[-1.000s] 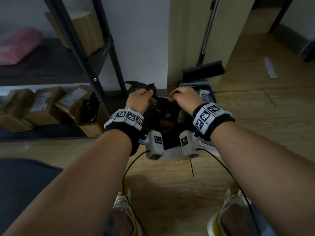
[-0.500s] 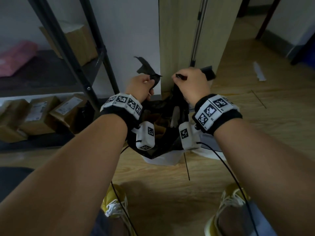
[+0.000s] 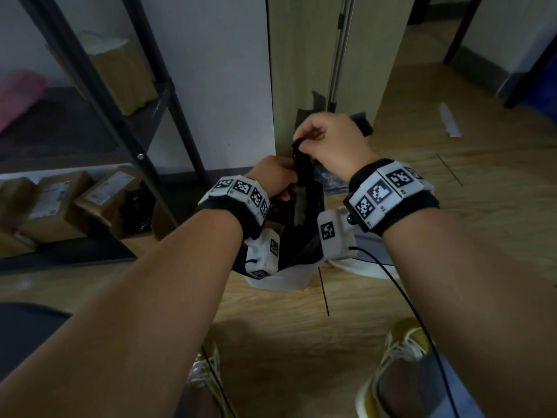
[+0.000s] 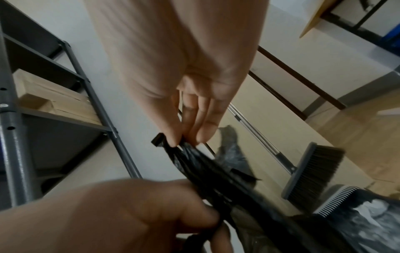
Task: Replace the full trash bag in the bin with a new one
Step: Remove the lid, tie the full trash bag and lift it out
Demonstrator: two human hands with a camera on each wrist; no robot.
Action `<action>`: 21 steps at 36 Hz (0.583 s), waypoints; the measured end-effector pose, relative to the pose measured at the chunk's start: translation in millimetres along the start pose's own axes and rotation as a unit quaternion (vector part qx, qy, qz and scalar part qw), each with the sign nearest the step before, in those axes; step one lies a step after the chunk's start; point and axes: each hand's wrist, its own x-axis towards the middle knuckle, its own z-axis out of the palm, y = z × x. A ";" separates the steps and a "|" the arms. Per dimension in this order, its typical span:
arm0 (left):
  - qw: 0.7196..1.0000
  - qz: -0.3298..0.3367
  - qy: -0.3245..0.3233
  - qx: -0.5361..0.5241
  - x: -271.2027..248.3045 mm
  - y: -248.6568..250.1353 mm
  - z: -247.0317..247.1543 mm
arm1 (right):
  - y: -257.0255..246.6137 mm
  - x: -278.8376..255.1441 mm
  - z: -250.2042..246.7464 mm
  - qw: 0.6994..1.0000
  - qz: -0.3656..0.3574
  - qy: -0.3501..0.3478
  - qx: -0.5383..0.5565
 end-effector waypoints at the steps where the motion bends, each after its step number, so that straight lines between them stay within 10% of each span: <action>1: 1.000 -0.005 -0.010 0.006 -0.6 0.8 0.1 | 0.6 0.1 0.7 1.000 -0.002 0.007 -0.001; 13: 1.000 -0.015 0.008 -0.006 5.1 -8.4 -6.2 | 1.8 1.8 1.3 0.997 0.063 0.026 0.036; 21: 1.000 0.001 0.016 -0.017 5.8 -16.9 -10.1 | 23.4 -4.1 10.9 0.977 0.143 -0.157 -0.022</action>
